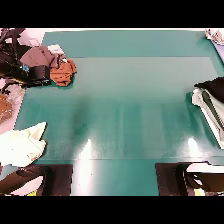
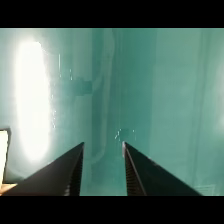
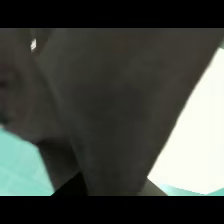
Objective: Fold the shirts.
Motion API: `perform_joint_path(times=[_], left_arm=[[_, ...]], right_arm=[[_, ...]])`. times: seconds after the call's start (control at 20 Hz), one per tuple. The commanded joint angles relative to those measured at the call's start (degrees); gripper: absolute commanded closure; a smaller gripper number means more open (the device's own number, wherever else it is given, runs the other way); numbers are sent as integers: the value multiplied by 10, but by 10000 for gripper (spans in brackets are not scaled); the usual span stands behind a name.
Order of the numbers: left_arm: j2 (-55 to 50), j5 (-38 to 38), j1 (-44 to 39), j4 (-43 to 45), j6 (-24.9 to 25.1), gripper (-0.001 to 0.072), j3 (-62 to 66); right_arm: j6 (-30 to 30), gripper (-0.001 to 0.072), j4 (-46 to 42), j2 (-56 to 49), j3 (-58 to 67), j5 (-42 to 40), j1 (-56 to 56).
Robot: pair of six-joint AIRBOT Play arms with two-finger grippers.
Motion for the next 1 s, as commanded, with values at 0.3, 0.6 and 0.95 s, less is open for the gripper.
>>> perform_joint_path(times=[0.3,0.6,0.95], left_arm=[[0,12,0,2,1,412,0],[1,23,0,5,19,413,0],[113,147,0,54,26,414,-86]], right_arm=[[13,180,-202,0,-188,8,-48],[-49,61,-264,0,37,57,-65],[-285,185,351,95,71,-105,5]])
